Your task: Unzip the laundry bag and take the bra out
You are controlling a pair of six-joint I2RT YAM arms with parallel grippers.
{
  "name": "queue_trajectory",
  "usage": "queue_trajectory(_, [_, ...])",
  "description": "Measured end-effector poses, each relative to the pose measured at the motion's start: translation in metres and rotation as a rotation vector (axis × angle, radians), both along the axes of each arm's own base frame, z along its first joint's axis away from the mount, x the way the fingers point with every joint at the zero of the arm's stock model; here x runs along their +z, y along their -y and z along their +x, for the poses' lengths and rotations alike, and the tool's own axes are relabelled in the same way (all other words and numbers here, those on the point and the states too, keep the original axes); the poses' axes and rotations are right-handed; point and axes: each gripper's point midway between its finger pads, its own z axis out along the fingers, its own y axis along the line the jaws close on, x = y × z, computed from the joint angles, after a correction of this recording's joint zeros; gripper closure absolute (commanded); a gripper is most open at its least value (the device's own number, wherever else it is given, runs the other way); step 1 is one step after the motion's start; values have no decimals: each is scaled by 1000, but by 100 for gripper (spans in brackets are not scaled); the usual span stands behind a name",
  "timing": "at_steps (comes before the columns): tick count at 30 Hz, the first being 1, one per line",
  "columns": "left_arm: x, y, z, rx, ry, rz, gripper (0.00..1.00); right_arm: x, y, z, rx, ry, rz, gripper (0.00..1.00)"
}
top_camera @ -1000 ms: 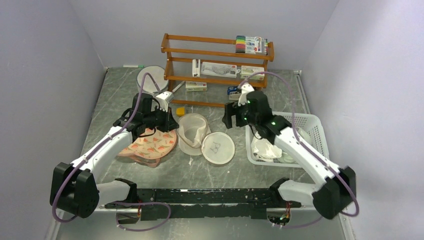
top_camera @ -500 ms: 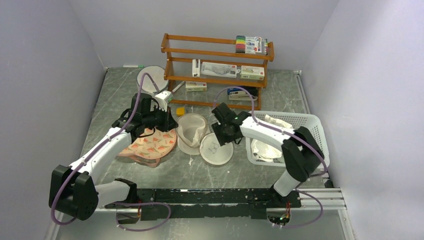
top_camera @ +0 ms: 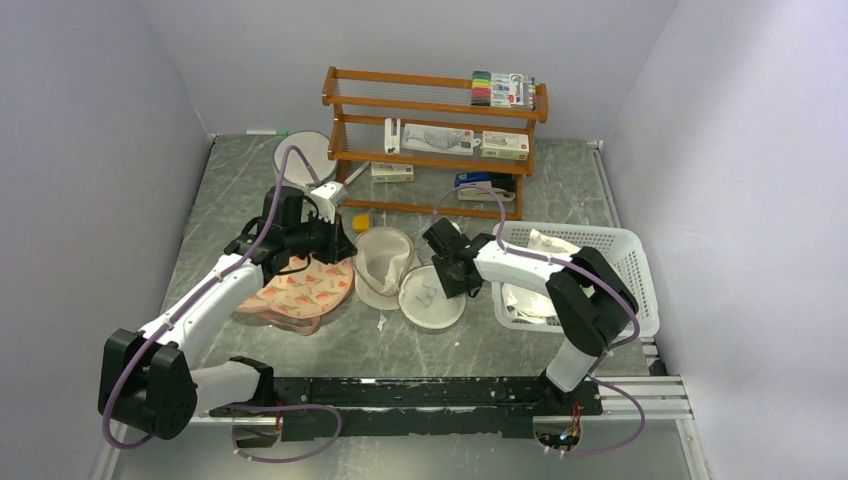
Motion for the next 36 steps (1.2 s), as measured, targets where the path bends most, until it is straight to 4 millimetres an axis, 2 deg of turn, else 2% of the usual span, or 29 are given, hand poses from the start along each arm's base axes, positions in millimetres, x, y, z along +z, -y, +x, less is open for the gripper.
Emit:
queue_trajectory(1, [0, 0, 0, -1, -1, -1, 86, 0, -2, 0, -10, 2, 13, 72])
queue_trajectory(2, [0, 0, 0, -2, -2, 0, 82, -1, -4, 1, -18, 4, 25, 80])
queue_trajectory(5, [-1, 0, 0, -4, -1, 1, 61, 0, -9, 2, -34, 12, 49, 98])
queue_trajectory(8, [-1, 0, 0, -5, 0, 1, 40, 5, -10, 2, -46, 30, 54, 100])
queue_trajectory(10, [0, 0, 0, -5, 3, 1, 26, 16, -11, 2, -47, 53, 66, 100])
queue_trajectory(12, [1, 0, -1, -5, 11, -2, 18, 33, -11, 2, -47, 85, 92, 100])
queue_trajectory(17, [18, -2, -7, -5, 73, -22, 18, 70, -14, 8, -66, 148, 147, 100])
queue_trajectory(22, [43, 0, -8, -10, 138, -49, 22, 87, -13, 4, -81, 154, 167, 100])
queue_trajectory(25, [60, 8, -9, -28, 160, -62, 23, 94, -10, 0, -85, 132, 156, 100])
queue_trajectory(28, [81, 26, -16, -77, 203, -74, 21, 101, -8, -1, -89, 123, 147, 100])
queue_trajectory(31, [92, 56, -42, -181, 243, -84, 18, 104, -6, 1, -91, 121, 147, 100])
queue_trajectory(33, [94, 80, -69, -272, 289, -88, 17, 103, -4, 1, -93, 108, 150, 100])
queue_trajectory(34, [93, 91, -86, -321, 315, -87, 17, 103, -3, 1, -95, 103, 154, 100])
queue_trajectory(35, [91, 95, -91, -337, 326, -82, 17, 103, -3, 1, -96, 97, 159, 100])
queue_trajectory(36, [87, 106, -105, -376, 352, -68, 16, 102, -2, 1, -97, 94, 162, 100])
